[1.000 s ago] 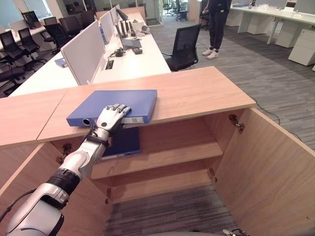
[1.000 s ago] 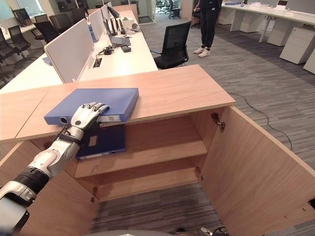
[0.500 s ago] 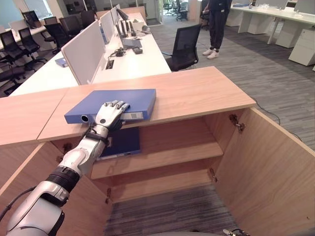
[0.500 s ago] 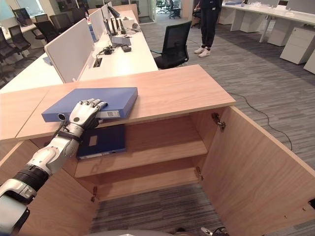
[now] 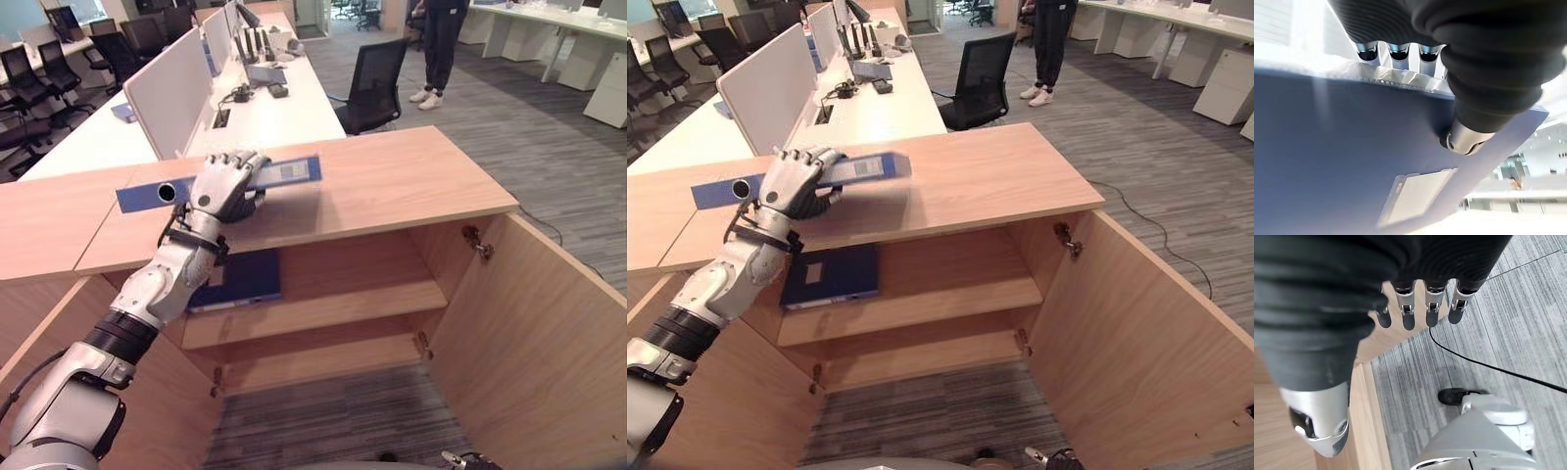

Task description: Put the empty folder in the office cabinet

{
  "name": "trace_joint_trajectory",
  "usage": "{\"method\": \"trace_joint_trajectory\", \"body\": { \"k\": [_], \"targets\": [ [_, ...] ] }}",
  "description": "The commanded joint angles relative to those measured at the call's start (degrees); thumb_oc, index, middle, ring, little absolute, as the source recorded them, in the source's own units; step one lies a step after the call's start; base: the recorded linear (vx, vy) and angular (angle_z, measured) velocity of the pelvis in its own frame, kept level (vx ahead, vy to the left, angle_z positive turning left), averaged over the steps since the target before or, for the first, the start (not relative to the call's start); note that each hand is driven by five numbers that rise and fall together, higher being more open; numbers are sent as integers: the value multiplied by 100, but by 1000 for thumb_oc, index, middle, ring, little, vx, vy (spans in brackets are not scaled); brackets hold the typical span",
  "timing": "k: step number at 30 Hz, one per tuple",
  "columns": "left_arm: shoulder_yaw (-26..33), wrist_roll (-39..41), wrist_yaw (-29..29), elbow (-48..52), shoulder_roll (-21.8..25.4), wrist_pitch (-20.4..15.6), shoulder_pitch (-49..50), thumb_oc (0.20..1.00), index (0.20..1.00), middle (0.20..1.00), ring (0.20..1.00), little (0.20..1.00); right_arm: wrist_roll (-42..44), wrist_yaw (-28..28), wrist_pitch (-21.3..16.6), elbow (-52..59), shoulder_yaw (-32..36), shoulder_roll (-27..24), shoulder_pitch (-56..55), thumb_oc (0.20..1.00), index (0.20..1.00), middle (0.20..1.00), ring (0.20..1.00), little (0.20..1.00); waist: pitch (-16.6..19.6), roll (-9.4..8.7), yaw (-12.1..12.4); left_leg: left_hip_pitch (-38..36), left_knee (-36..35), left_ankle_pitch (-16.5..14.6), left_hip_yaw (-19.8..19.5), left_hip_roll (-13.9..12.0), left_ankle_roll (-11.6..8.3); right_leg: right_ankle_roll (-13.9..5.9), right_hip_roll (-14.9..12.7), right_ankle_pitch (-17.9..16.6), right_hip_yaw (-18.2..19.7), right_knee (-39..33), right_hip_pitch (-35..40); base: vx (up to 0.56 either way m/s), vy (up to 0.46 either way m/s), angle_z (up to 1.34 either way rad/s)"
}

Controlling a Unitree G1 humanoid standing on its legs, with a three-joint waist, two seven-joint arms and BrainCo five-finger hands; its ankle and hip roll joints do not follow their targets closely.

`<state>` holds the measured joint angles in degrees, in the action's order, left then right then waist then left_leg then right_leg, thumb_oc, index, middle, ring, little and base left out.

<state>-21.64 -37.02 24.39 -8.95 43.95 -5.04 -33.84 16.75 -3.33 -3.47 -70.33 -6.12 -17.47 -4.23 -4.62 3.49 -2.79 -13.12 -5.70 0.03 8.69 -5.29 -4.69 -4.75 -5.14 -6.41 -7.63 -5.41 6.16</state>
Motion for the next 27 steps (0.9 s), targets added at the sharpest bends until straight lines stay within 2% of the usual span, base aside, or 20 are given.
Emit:
{"method": "trace_joint_trajectory", "body": {
  "k": [1,10,15,17,18,20,21,24,27],
  "targets": [
    [617,479,449,207,388,-109,-955,200,200,200,200,200,56,16,-72,-369,-39,21,335,1000,1000,1000,1000,1000,70,-142,-4,154,70,-220,-268,83,-148,-471,-295,880,-115,171,533,-22,-16,3],
    [1655,1742,458,1247,152,-560,-547,200,200,200,200,200,57,91,-64,-336,-29,39,363,1000,1000,1000,1000,1000,70,-128,80,243,70,-108,-294,100,-153,-441,-290,783,-138,121,480,-22,-15,6],
    [2232,2931,405,1966,-117,-951,-125,200,200,200,200,200,88,149,-63,-262,-53,35,375,1000,1000,1000,1000,1000,93,-130,140,238,70,-163,-341,100,-161,-428,-277,836,-154,89,523,-16,-17,1],
    [2324,3332,291,2123,-180,-1076,-6,200,200,200,200,200,120,165,-51,-245,-42,36,402,1000,1000,1000,1000,1000,76,-130,167,285,70,-85,-346,107,-153,-411,-270,780,-171,100,487,-46,-19,3],
    [2419,3921,87,2261,-304,-1255,199,200,200,200,200,200,135,201,-37,-207,-39,23,417,1000,1000,1000,1000,1000,67,-130,198,295,70,-75,-357,107,-151,-403,-267,781,-188,102,490,0,0,0],
    [2459,4127,-1,2333,-332,-1300,279,200,200,200,200,200,140,207,-30,-192,-47,10,415,1000,1000,1000,1000,1000,69,-121,196,294,70,-75,-365,107,-151,-400,-267,780,-193,102,494,0,0,0],
    [2510,4686,-229,2481,-468,-1424,453,200,200,200,200,200,166,238,-17,-161,-32,3,429,1000,1000,1000,1000,1000,61,-123,215,300,70,-73,-382,112,-148,-393,-266,779,-201,101,500,-16,-12,6],
    [2581,5407,-552,2653,-635,-1496,756,200,200,200,200,200,155,269,9,-129,-41,-21,451,1000,1000,1000,1000,1000,53,-120,250,308,70,-72,-413,118,-143,-381,-266,777,-206,96,499,-14,-10,6],
    [2628,5784,-755,2741,-733,-1487,985,200,200,200,200,200,142,281,33,-140,-44,-40,483,1000,1000,1000,1000,1000,38,-118,276,316,70,-70,-425,118,-140,-376,-265,774,-213,91,498,-8,-4,4]
  ]
}}
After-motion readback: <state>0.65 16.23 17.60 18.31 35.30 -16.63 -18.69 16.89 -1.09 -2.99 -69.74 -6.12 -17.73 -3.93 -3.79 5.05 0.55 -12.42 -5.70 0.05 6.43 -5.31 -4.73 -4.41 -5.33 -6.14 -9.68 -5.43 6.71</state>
